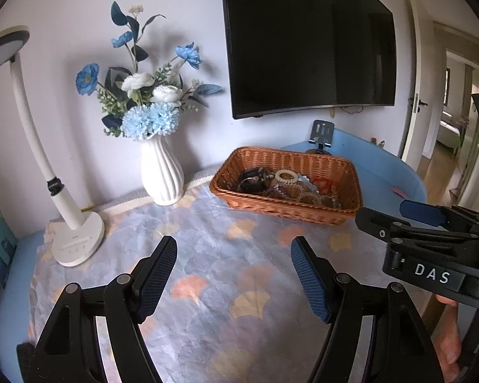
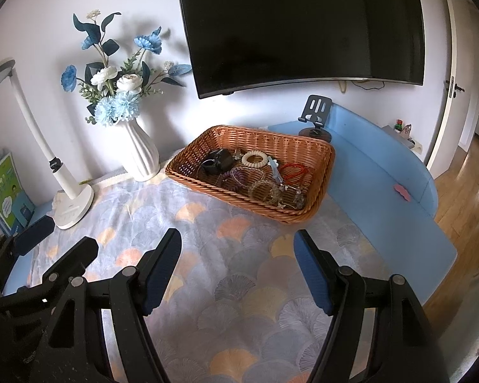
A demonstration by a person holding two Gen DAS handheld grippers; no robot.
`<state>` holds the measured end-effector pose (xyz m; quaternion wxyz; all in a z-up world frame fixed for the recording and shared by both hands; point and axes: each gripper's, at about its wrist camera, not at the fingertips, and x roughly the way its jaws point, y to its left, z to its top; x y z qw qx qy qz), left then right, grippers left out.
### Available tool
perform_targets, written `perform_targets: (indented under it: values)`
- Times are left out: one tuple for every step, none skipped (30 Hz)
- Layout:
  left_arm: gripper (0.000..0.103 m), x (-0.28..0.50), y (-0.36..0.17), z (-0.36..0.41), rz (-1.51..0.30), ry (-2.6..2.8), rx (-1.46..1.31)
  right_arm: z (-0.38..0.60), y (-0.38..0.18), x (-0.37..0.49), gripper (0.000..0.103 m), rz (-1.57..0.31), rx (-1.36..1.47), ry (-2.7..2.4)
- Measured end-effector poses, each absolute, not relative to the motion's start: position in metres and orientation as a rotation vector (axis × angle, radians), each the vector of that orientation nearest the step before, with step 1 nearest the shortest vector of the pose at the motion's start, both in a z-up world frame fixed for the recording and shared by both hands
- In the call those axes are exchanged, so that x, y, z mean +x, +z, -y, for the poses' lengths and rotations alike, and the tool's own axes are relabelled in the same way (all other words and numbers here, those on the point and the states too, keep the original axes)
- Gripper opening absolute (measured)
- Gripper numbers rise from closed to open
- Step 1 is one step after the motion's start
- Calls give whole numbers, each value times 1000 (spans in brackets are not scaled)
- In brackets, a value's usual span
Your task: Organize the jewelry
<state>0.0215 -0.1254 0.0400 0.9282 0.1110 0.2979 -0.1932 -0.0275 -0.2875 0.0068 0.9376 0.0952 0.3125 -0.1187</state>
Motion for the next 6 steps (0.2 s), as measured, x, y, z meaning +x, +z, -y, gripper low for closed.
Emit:
perform_targets:
  values:
    - [75, 21, 40, 125, -600, -394, 236, 288, 7, -27, 75, -639, 194, -242]
    - [75, 19, 41, 124, -588, -386, 238, 288, 7, -27, 75, -640, 193, -240]
    - [75, 18, 42, 123, -576, -375, 234, 288, 7, -27, 75, -639, 195, -241]
    - [75, 18, 43, 122, -568, -371, 229, 288, 7, -28, 75, -640, 197, -240]
    - [75, 18, 45, 120, -561, -372, 219, 287, 7, -28, 75, -640, 198, -239]
    - [75, 19, 46, 119, -563, -380, 214, 287, 7, -29, 75, -640, 197, -240]
